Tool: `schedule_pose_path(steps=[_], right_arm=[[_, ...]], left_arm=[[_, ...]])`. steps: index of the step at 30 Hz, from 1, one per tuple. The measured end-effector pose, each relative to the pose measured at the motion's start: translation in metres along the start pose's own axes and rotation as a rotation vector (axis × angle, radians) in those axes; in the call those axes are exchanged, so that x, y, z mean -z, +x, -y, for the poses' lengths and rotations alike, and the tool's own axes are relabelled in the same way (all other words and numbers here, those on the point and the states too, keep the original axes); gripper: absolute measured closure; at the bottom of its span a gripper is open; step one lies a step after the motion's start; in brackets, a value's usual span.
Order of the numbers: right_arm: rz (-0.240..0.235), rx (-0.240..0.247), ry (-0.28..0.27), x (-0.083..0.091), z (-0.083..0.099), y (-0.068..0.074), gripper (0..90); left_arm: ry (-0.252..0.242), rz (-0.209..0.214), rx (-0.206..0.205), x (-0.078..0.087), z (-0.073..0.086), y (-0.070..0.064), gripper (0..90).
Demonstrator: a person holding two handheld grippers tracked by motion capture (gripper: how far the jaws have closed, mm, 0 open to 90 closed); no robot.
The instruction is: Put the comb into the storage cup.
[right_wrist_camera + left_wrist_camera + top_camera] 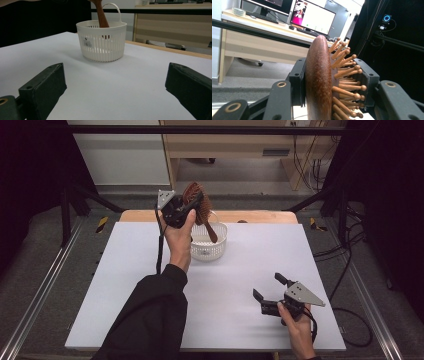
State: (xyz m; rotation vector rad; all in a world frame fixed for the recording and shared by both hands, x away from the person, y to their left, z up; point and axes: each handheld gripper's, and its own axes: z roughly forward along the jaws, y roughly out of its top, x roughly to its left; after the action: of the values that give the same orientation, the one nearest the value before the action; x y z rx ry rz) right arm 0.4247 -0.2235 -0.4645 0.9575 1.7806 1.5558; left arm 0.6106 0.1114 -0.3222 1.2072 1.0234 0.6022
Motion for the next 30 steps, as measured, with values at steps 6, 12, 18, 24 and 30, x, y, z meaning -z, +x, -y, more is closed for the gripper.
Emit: schedule_pose_path(steps=[6, 12, 18, 24, 30], right_arm=[[0.003, -0.006, -0.008, 0.0, 0.0, -0.001, 3.7], [0.003, -0.012, -0.013, 0.0, -0.001, -0.001, 3.6], [0.003, -0.008, -0.011, 0.0, -0.001, -0.001, 3.5], [0.003, -0.011, -0.012, 0.0, -0.001, -0.001, 3.6], [0.002, -0.012, -0.012, 0.0, 0.0, -0.001, 3.6]], left_arm=[[-0.001, -0.012, -0.018, -0.001, 0.003, -0.001, 50.4], [0.006, -0.016, -0.014, -0.001, 0.007, 0.002, 50.4], [0.008, -0.025, -0.006, -0.003, 0.013, 0.003, 50.4], [0.013, -0.031, -0.009, -0.004, 0.019, 0.003, 50.4], [0.019, -0.03, -0.005, -0.006, 0.022, 0.003, 50.2]])
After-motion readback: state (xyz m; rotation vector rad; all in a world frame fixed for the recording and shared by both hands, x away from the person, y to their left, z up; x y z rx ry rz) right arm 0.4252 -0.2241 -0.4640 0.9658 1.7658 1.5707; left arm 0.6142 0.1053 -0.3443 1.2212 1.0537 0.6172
